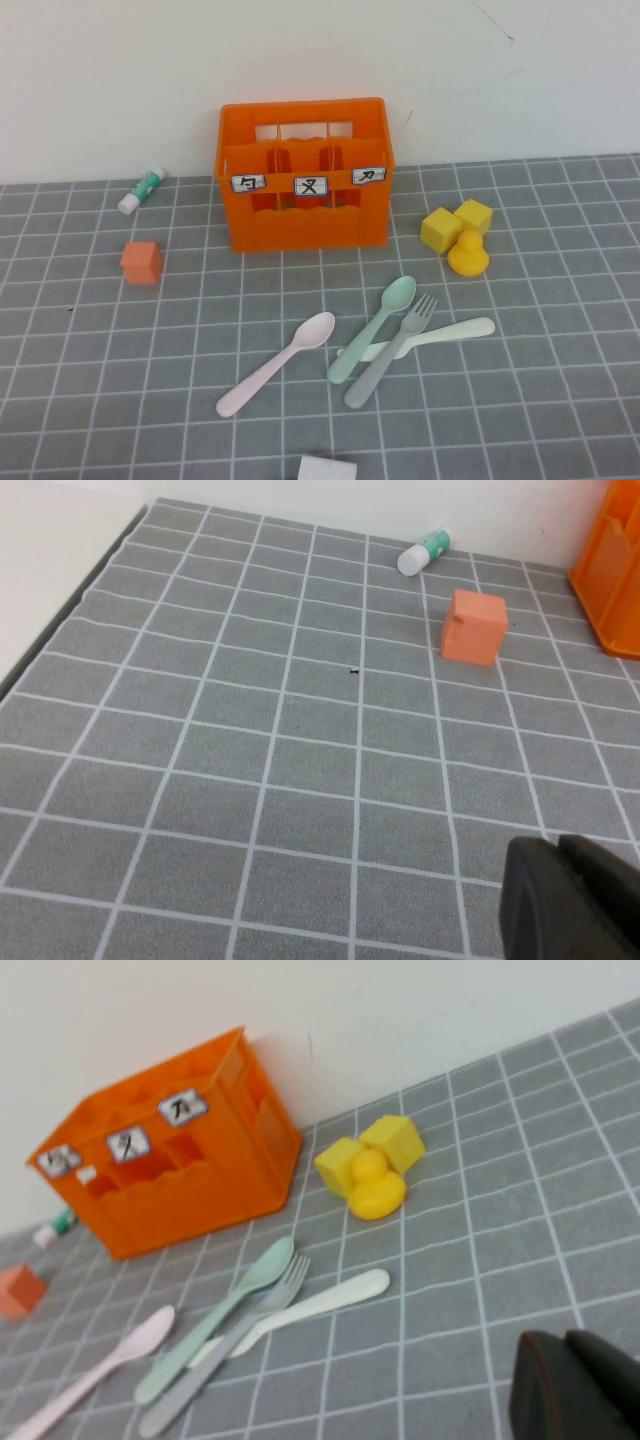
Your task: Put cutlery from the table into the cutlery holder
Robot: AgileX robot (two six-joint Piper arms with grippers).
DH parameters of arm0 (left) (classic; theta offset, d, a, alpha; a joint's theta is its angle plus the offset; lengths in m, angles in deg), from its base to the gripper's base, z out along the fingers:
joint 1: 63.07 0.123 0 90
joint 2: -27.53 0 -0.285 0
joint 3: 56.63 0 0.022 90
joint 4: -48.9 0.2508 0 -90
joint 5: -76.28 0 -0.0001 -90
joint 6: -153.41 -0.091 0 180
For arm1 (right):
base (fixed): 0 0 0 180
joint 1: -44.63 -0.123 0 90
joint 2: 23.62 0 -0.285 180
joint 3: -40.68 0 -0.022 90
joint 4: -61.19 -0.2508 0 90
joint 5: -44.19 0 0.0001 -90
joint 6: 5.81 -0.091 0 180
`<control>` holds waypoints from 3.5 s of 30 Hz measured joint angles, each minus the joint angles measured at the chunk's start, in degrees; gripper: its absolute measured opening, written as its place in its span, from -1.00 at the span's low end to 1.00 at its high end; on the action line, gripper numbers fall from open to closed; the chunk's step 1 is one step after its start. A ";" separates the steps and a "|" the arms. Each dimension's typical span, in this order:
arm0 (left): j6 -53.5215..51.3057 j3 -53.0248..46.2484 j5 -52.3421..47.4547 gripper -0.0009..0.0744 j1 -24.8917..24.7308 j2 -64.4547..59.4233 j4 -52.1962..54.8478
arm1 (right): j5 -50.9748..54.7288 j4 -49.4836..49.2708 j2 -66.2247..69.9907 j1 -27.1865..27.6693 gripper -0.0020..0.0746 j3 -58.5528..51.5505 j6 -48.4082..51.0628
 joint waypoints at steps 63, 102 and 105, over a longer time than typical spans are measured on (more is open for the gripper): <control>0.13 0.00 0.00 -0.98 0.00 0.00 0.00 | 42.73 27.08 104.74 -27.94 -0.64 80.35 54.25; -0.01 0.00 0.00 -0.98 0.00 0.00 0.00 | 48.65 27.40 127.83 -25.88 -0.17 99.18 54.78; -0.01 0.00 0.00 -0.98 0.00 0.00 0.00 | 48.50 27.67 126.97 -25.76 -0.18 99.18 54.20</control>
